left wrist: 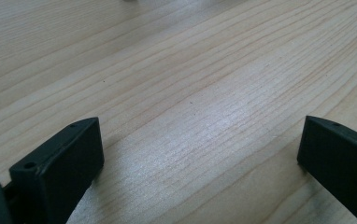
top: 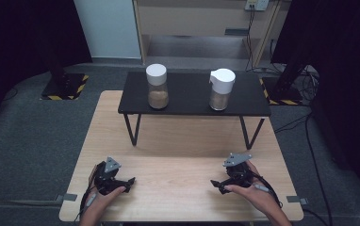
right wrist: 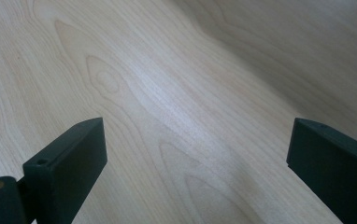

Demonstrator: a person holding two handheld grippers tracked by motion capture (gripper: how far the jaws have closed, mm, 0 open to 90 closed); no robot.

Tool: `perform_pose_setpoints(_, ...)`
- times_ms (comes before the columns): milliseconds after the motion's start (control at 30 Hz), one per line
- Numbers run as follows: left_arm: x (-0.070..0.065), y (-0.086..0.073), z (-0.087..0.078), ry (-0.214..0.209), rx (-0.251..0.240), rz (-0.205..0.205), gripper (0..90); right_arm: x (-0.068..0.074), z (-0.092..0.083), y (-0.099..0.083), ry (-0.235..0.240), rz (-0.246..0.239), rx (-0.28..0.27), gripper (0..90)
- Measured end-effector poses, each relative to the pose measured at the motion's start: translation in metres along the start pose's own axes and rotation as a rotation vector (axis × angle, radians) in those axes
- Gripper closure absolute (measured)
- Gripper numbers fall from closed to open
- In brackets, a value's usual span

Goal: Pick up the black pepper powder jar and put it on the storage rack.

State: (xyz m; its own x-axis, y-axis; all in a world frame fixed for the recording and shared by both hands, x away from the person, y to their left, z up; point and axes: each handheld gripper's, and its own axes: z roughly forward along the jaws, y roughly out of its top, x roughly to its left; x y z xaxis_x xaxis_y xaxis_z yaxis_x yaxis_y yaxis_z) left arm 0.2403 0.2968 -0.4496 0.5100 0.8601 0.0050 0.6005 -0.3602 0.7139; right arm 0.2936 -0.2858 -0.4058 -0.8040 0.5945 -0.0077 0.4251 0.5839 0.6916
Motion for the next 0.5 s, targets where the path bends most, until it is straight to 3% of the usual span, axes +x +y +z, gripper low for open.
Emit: perform_pose_setpoints(500, 0.000, 0.000, 0.000, 0.000, 0.000, 0.000, 0.0, 0.011, 0.012, -0.015, 0.019, -0.010, -0.004, 5.5)
